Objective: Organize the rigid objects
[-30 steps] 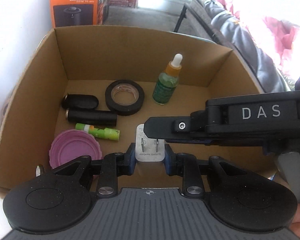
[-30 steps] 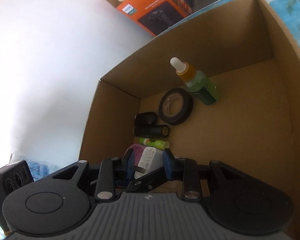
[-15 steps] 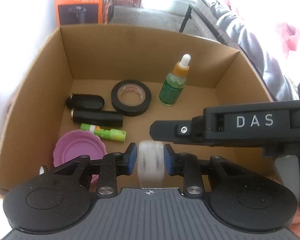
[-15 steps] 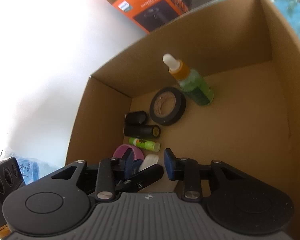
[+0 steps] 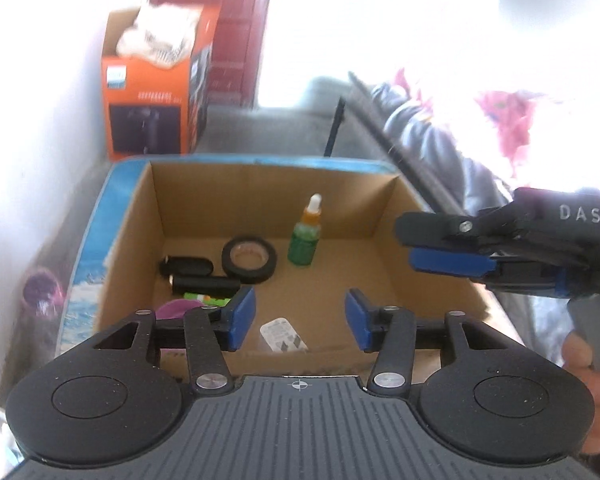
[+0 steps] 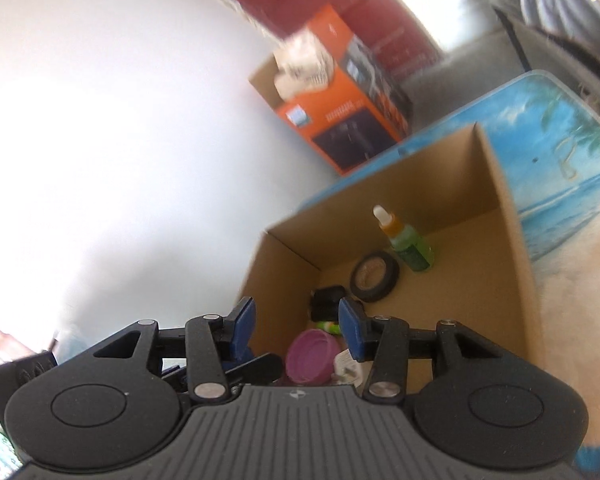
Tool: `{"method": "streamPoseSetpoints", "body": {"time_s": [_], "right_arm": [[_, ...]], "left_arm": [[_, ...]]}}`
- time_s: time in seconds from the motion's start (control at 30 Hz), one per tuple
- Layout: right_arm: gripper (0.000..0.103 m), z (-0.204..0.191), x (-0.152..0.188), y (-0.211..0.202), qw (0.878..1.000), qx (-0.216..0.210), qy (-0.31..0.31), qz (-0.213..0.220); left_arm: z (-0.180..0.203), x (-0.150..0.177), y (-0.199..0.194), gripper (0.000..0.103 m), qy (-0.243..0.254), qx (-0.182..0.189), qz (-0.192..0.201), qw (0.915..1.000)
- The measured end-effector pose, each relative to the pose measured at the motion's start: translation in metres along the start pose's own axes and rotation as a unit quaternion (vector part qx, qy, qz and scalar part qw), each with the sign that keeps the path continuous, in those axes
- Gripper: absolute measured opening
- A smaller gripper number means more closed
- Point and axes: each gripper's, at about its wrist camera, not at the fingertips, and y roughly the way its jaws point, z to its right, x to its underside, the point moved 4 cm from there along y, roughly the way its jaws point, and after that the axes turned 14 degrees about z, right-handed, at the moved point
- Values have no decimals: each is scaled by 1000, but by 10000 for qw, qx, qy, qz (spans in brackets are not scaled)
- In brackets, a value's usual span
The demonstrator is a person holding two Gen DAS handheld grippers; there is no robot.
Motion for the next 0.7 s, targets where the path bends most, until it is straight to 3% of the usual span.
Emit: {"method": "streamPoseSetpoints", "body": {"time_s": [0.13,0.23,0.4,0.7], "right_arm": [[52,-4,6,-40,9992,-115,71,381],[53,-4,19,-58,9988,-98,60,475],[53,5,52,-58,9997,53,114,199],[53,12,97,-16,9979,200,203,-585]], "left_arm": [[4,13,-33,56,204,120,236,9994],[5,34,-46,57,309,139,160,9993],[-3,65,-55,57,437,-17,-7,9990],[-22,104,-51,57,678,-463,-240,9963]]}}
